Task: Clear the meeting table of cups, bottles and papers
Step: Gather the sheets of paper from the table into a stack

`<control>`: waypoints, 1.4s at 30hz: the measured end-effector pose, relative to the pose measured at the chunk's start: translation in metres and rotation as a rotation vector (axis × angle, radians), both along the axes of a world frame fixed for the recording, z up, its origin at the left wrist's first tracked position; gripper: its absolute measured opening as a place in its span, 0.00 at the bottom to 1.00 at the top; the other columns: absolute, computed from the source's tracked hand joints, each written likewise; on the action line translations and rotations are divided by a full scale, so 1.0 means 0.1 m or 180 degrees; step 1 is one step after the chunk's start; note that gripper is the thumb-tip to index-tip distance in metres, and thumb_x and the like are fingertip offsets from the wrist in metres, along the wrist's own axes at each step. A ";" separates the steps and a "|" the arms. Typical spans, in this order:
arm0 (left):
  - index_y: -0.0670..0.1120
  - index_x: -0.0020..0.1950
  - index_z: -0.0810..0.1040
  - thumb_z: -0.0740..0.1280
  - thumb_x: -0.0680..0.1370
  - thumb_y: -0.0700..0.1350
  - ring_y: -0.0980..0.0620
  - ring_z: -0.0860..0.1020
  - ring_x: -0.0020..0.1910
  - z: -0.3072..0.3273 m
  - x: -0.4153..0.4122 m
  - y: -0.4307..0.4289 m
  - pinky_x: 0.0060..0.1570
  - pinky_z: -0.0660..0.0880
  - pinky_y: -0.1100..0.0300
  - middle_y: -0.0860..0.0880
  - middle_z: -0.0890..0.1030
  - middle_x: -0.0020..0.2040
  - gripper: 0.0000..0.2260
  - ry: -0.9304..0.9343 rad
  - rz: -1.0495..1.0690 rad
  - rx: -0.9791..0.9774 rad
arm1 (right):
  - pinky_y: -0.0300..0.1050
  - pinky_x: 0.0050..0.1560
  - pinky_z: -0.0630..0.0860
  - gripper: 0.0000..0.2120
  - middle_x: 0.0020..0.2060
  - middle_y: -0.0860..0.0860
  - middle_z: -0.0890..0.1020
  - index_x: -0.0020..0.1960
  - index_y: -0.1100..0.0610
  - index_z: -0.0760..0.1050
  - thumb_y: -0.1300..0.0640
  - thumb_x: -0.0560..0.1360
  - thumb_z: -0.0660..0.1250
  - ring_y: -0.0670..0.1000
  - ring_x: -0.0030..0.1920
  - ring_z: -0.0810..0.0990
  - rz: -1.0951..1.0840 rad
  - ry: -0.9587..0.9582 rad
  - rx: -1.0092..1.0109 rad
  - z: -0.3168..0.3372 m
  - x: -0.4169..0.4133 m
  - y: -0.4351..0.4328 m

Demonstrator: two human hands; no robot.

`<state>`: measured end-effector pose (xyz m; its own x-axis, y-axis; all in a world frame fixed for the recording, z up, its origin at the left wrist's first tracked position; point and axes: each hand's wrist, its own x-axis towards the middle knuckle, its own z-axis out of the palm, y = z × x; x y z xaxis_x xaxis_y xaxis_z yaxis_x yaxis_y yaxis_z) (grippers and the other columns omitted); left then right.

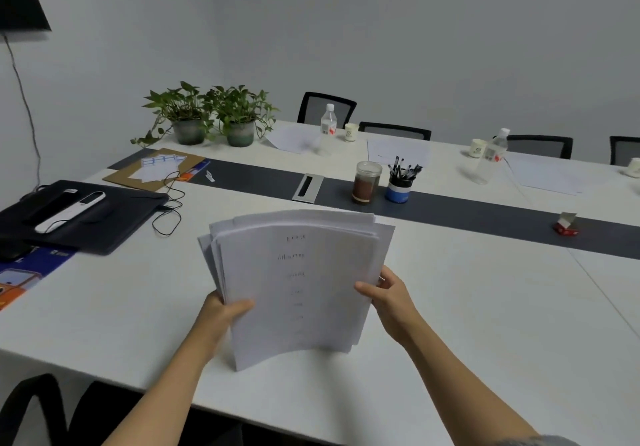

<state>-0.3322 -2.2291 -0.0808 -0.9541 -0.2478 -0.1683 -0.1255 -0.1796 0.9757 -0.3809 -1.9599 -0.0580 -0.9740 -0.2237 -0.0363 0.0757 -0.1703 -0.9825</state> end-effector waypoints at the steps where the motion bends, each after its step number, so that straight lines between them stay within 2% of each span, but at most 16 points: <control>1: 0.45 0.44 0.77 0.72 0.54 0.40 0.50 0.80 0.39 0.07 -0.02 0.00 0.39 0.76 0.60 0.48 0.83 0.40 0.19 0.0123 -0.0068 -0.0017 | 0.41 0.46 0.80 0.17 0.46 0.49 0.85 0.51 0.53 0.77 0.63 0.64 0.73 0.52 0.49 0.83 0.0049 -0.0002 0.0082 0.02 0.00 0.04; 4: 0.45 0.44 0.78 0.73 0.50 0.48 0.56 0.82 0.36 0.29 -0.05 -0.01 0.36 0.78 0.65 0.53 0.84 0.35 0.24 0.0478 -0.0238 -0.0137 | 0.43 0.49 0.81 0.16 0.45 0.48 0.85 0.50 0.52 0.78 0.61 0.64 0.74 0.51 0.49 0.83 0.0224 -0.0008 0.0298 0.12 -0.02 0.04; 7: 0.46 0.45 0.79 0.74 0.50 0.49 0.56 0.83 0.37 0.43 -0.07 0.04 0.37 0.80 0.65 0.53 0.85 0.37 0.24 0.0662 -0.0417 -0.0193 | 0.42 0.48 0.80 0.18 0.44 0.46 0.85 0.49 0.51 0.79 0.57 0.60 0.75 0.47 0.46 0.83 0.0393 0.0073 0.0375 0.25 -0.01 -0.06; 11: 0.47 0.48 0.77 0.73 0.53 0.50 0.57 0.82 0.39 0.42 -0.05 -0.03 0.37 0.78 0.66 0.54 0.85 0.39 0.24 0.0831 -0.0293 -0.0037 | 0.41 0.47 0.80 0.14 0.48 0.49 0.83 0.52 0.51 0.77 0.65 0.70 0.71 0.50 0.49 0.82 0.0313 0.0181 0.0294 0.32 -0.02 -0.07; 13: 0.48 0.49 0.77 0.73 0.54 0.51 0.55 0.82 0.41 0.41 -0.03 -0.02 0.39 0.78 0.65 0.55 0.85 0.41 0.25 0.0867 -0.0318 -0.0120 | 0.43 0.49 0.80 0.13 0.48 0.49 0.83 0.51 0.52 0.77 0.66 0.70 0.70 0.51 0.49 0.81 0.0315 0.0153 0.0302 0.31 -0.01 -0.07; 16: 0.46 0.43 0.79 0.73 0.51 0.52 0.50 0.80 0.39 0.41 -0.02 0.12 0.40 0.78 0.57 0.54 0.84 0.35 0.23 0.0848 0.0055 -0.0193 | 0.46 0.50 0.80 0.16 0.43 0.49 0.84 0.46 0.53 0.79 0.59 0.60 0.75 0.51 0.46 0.82 0.0293 0.0119 0.0278 0.33 0.01 -0.14; 18: 0.47 0.43 0.78 0.73 0.51 0.53 0.50 0.80 0.38 0.45 0.00 0.15 0.38 0.78 0.58 0.53 0.83 0.36 0.22 0.0961 0.0231 -0.0193 | 0.44 0.47 0.81 0.22 0.43 0.49 0.84 0.47 0.54 0.79 0.52 0.54 0.75 0.51 0.46 0.82 0.0206 0.0137 0.0173 0.37 0.01 -0.14; 21: 0.50 0.48 0.75 0.73 0.54 0.52 0.56 0.80 0.40 0.48 0.02 0.08 0.37 0.78 0.66 0.49 0.80 0.44 0.24 0.1151 0.0131 -0.0231 | 0.39 0.43 0.80 0.25 0.43 0.46 0.84 0.50 0.50 0.78 0.44 0.55 0.75 0.47 0.45 0.82 0.0084 0.0334 0.0092 0.46 0.00 -0.10; 23: 0.51 0.48 0.74 0.73 0.54 0.52 0.57 0.80 0.40 0.48 0.03 0.06 0.37 0.77 0.68 0.49 0.79 0.44 0.24 0.1179 0.0063 -0.0285 | 0.39 0.44 0.77 0.20 0.44 0.48 0.81 0.48 0.50 0.77 0.40 0.61 0.70 0.48 0.45 0.79 -0.0107 0.0455 0.0085 0.59 0.01 -0.14; 25: 0.50 0.47 0.74 0.72 0.53 0.52 0.56 0.79 0.40 0.48 0.03 0.07 0.36 0.77 0.68 0.49 0.79 0.44 0.24 0.1162 0.0100 -0.0336 | 0.43 0.45 0.71 0.14 0.43 0.50 0.79 0.42 0.51 0.77 0.42 0.68 0.62 0.50 0.46 0.75 -0.0475 0.0407 0.0073 0.71 0.00 -0.23; 29: 0.48 0.45 0.76 0.72 0.53 0.53 0.61 0.80 0.36 0.47 0.02 0.07 0.34 0.77 0.69 0.53 0.82 0.38 0.23 0.1071 0.0142 -0.0407 | 0.40 0.39 0.66 0.13 0.36 0.49 0.76 0.33 0.55 0.75 0.54 0.76 0.64 0.48 0.39 0.71 -0.0948 0.0361 0.0170 0.78 -0.01 -0.36; 33: 0.46 0.42 0.79 0.72 0.51 0.54 0.59 0.81 0.35 0.41 0.04 0.06 0.34 0.78 0.67 0.56 0.84 0.34 0.22 0.0748 -0.0001 -0.0425 | 0.39 0.44 0.69 0.02 0.43 0.44 0.78 0.44 0.51 0.77 0.54 0.73 0.67 0.47 0.46 0.73 -0.1169 0.0456 0.0154 0.71 -0.03 -0.39; 36: 0.46 0.41 0.80 0.74 0.52 0.53 0.50 0.81 0.41 0.33 0.05 0.12 0.40 0.77 0.57 0.52 0.84 0.37 0.21 0.0470 -0.0037 -0.0363 | 0.39 0.43 0.68 0.09 0.41 0.44 0.76 0.44 0.52 0.76 0.47 0.69 0.65 0.45 0.44 0.72 -0.1148 0.0403 0.0109 0.71 -0.01 -0.41; 38: 0.44 0.39 0.80 0.76 0.59 0.49 0.46 0.80 0.40 0.30 0.05 0.18 0.39 0.76 0.56 0.50 0.83 0.36 0.14 0.0391 0.0171 -0.0295 | 0.37 0.40 0.69 0.11 0.41 0.45 0.76 0.45 0.52 0.73 0.46 0.69 0.62 0.44 0.42 0.72 -0.0971 0.0403 0.0200 0.64 0.03 -0.41; 40: 0.43 0.38 0.79 0.75 0.69 0.42 0.46 0.80 0.38 0.31 0.02 0.24 0.37 0.75 0.57 0.52 0.83 0.30 0.06 0.0299 0.0330 -0.0211 | 0.36 0.40 0.73 0.04 0.44 0.47 0.77 0.48 0.49 0.71 0.50 0.75 0.64 0.45 0.44 0.75 -0.0700 0.0352 0.0288 0.53 0.08 -0.37; 42: 0.43 0.38 0.78 0.70 0.73 0.38 0.47 0.79 0.37 0.37 -0.03 0.29 0.35 0.74 0.58 0.54 0.82 0.27 0.04 0.0236 0.0357 -0.0153 | 0.38 0.43 0.76 0.08 0.47 0.47 0.78 0.52 0.46 0.71 0.56 0.75 0.66 0.48 0.48 0.78 -0.0506 0.0279 0.0474 0.47 0.11 -0.28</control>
